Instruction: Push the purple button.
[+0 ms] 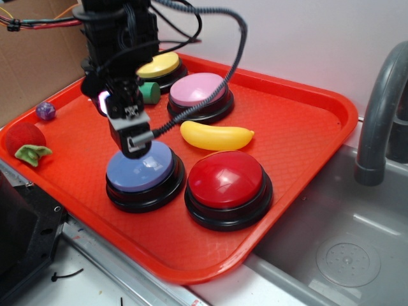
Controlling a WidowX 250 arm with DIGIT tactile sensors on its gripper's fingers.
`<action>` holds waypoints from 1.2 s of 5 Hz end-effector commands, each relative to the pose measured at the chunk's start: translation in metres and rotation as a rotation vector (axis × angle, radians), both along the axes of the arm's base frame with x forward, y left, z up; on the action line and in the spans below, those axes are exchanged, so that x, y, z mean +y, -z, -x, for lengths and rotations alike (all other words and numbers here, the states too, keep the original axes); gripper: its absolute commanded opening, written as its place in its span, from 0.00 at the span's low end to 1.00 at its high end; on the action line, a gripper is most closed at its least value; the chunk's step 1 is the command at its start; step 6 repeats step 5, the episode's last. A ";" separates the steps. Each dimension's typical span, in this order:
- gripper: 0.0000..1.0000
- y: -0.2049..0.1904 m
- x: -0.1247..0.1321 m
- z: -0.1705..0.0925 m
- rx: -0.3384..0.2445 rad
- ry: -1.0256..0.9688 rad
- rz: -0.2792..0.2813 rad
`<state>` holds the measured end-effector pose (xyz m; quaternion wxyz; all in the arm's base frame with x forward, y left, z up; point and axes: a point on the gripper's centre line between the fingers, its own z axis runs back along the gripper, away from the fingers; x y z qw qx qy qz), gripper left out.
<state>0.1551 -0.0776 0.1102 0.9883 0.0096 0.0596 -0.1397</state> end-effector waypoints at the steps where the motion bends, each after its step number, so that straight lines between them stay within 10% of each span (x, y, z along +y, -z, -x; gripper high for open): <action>1: 1.00 -0.028 0.003 0.002 -0.022 -0.080 0.016; 6: 1.00 -0.054 0.031 0.006 -0.092 -0.205 -0.030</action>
